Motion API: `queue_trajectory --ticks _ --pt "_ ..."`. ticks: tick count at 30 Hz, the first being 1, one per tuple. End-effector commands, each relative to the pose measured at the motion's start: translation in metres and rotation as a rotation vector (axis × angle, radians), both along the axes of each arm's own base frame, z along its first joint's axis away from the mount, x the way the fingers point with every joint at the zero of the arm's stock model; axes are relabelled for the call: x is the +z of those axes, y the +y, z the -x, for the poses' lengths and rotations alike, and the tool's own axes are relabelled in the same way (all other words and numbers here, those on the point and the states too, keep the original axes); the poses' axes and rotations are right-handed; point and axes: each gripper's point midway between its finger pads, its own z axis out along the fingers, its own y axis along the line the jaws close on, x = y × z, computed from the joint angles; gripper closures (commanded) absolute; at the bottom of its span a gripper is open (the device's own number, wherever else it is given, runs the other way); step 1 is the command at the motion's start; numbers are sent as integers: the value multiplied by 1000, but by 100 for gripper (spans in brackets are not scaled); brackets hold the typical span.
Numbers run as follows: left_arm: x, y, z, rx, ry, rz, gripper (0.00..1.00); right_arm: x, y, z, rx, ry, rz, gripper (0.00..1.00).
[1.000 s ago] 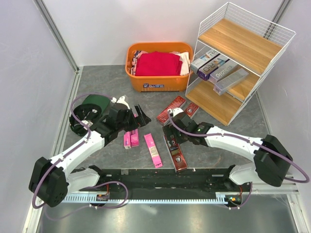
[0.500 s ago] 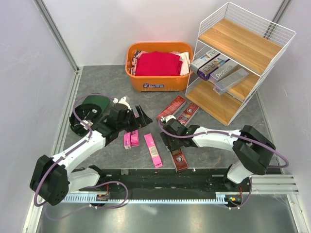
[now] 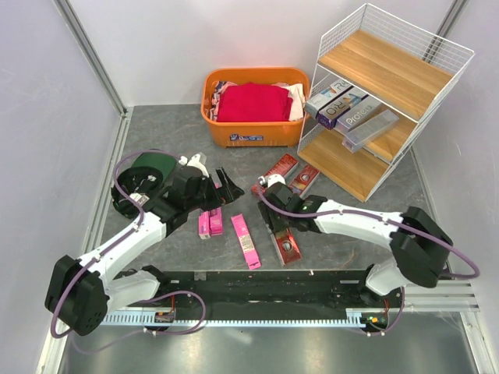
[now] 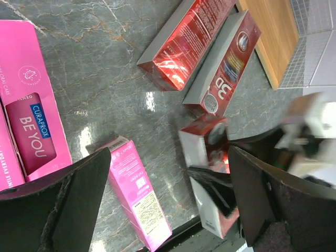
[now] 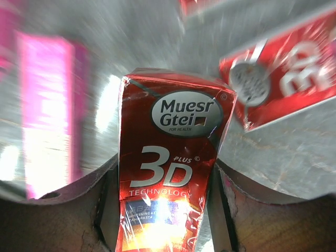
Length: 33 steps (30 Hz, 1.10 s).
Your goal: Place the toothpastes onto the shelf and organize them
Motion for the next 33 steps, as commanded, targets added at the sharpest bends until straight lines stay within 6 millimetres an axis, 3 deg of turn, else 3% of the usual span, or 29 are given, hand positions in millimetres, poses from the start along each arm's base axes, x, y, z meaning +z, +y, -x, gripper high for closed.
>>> queue_trajectory --ticks 1,7,11,15,20,22,24,33 --pt "37 -3 -7 -32 -113 21 0 94 19 -33 -73 -174 -216 52" --pt "83 -11 -13 -48 -252 45 0 198 4 -59 -189 -364 -436 52" --pt "113 -37 -7 -118 -359 58 0 265 -24 -64 -302 -517 -584 54" --pt "144 -66 1 -172 -484 56 0 315 -51 -64 -421 -642 -726 56" --pt "184 -101 18 -244 -655 128 0 351 -83 -56 -544 -739 -876 56" --pt "189 -107 23 -258 -702 138 0 358 -93 -54 -597 -762 -921 56" --pt "208 -113 36 -282 -789 167 0 369 -104 -49 -628 -782 -979 56" --pt "242 -133 71 -331 -939 208 0 382 -120 -41 -671 -817 -1028 58"
